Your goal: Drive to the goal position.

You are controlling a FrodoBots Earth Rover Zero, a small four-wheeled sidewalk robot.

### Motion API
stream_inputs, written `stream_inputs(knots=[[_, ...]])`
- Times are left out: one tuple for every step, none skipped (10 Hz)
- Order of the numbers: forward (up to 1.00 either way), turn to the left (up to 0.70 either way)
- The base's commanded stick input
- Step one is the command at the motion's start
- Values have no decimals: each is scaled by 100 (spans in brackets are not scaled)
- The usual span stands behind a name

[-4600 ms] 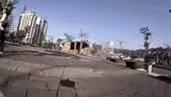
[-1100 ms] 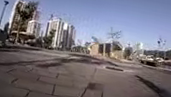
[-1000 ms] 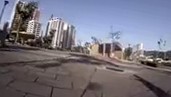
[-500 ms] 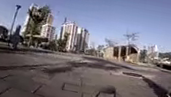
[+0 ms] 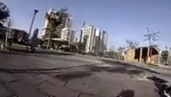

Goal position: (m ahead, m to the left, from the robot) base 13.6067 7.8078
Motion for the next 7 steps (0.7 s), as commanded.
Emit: stream_inputs(knots=[[85,1],[85,1],[85,1],[85,1],[85,1],[85,1],[85,1]])
